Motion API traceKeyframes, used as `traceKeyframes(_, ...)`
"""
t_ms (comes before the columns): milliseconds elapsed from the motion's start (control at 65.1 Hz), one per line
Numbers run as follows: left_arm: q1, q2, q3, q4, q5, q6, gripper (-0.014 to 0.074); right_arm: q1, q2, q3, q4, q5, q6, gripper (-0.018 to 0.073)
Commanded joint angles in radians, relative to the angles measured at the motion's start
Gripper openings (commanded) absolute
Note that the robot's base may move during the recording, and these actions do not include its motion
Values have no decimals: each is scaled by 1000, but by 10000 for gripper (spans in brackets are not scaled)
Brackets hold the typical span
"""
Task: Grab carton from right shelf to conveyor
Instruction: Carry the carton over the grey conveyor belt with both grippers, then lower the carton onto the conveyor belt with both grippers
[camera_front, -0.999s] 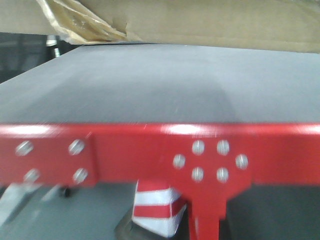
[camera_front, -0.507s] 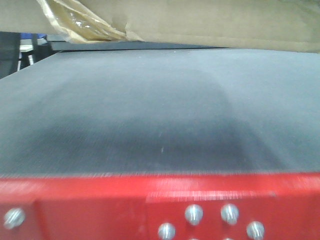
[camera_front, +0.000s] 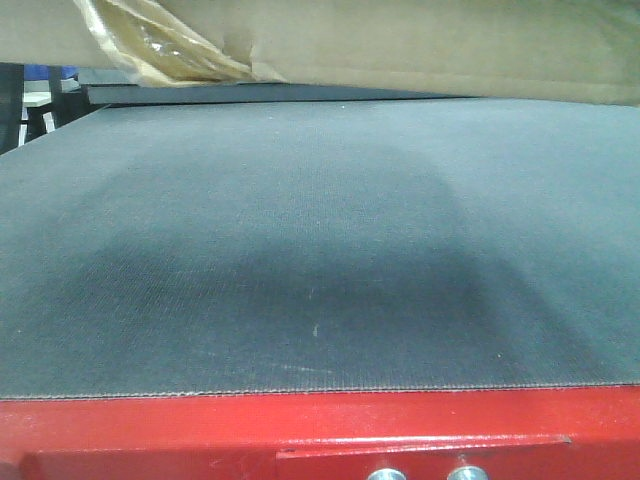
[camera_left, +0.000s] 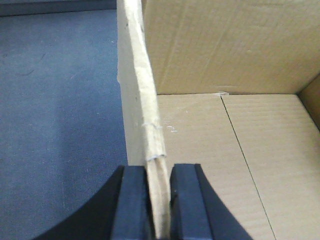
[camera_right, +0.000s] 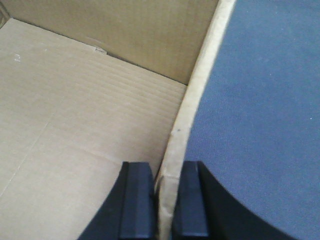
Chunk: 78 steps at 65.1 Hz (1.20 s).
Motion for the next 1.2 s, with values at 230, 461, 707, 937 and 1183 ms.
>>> traceKeyframes(230, 1, -16, -8, 51, -57, 7, -10, -4, -14, -3, -36, 0, -25, -67)
traceKeyframes(461, 1, -16, -8, 51, -57, 7, -10, -4, -14, -3, -36, 0, -25, -67)
traceKeyframes(707, 1, -16, -8, 51, -64, 7, -10, -4, -14, -3, -36, 0, -25, -67)
traceKeyframes(937, 3, -12, -6, 19, -55, 7, -10, -4, -9, -7, -30, -27, -25, -67)
traceKeyframes(1183, 48, 35, 48, -3, -49, -26, -10, -11, 109, -87, -34, -76, -25, -67)
